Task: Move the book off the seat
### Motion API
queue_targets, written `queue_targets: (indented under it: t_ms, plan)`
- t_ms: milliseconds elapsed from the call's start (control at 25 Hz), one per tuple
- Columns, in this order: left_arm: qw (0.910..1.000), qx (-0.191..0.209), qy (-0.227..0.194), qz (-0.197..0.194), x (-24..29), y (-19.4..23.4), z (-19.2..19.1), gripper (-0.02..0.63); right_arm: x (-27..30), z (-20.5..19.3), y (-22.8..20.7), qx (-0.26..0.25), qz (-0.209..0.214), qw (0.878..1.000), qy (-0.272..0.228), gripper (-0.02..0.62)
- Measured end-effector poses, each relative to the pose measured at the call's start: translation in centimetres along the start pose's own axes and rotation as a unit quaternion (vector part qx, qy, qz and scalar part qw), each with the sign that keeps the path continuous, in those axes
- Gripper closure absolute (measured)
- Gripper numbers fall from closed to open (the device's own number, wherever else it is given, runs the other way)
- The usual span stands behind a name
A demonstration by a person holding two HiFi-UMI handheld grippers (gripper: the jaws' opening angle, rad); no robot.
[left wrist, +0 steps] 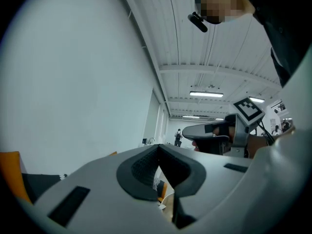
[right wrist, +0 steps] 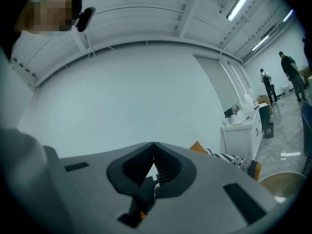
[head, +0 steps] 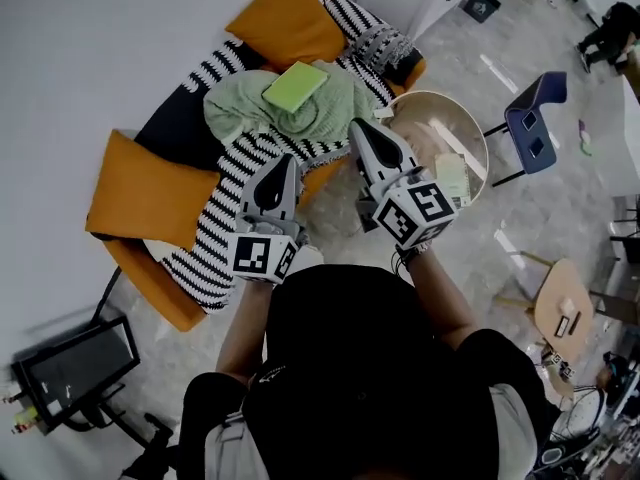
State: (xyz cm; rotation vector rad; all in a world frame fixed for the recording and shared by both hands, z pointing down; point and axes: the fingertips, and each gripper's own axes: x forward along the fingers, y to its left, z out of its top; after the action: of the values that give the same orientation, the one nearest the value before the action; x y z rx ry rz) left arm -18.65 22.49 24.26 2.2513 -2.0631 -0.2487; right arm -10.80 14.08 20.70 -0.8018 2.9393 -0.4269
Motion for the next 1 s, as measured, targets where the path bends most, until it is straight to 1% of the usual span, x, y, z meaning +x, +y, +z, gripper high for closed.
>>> queue_targets:
  t_ms: [280, 440, 520, 640, 760, 1000]
  plan:
    - [0.999, -0.034, 0.014, -0.023, 3.4, 4.6, -1.1, 0.597, 4.7, -1.6, -0.9, -0.002, -0.022, 1.0, 0.021, 0.581]
    - [0.9968, -0.07, 0.034, -0.02, 4.5, 6.0, -2.9, 0.597, 6.3, -2.9, -1.8, -0.002, -0.031, 0.999, 0.037, 0.581]
    - [0.9957, -0.08, 0.045, -0.017, 5.3, 6.3, -3.8, 0.597, 6.9, -3.2, -2.7, 0.003, -0.034, 0.999, 0.042, 0.581]
    - [0.9954, -0.078, 0.054, -0.014, 7.2, 6.3, -4.5, 0.597, 8.1, -3.4, -4.6, 0.009, -0.029, 0.998, 0.049, 0.581]
    - [0.9964, -0.067, 0.052, -0.006, 9.4, 6.3, -4.5, 0.597, 9.8, -2.9, -6.7, 0.014, -0.015, 0.999, 0.047, 0.581]
    - [0.9975, -0.052, 0.042, 0.023, 14.4, 6.6, -4.2, 0.597, 14.4, -0.9, -10.7, 0.016, 0.039, 0.998, 0.041, 0.582]
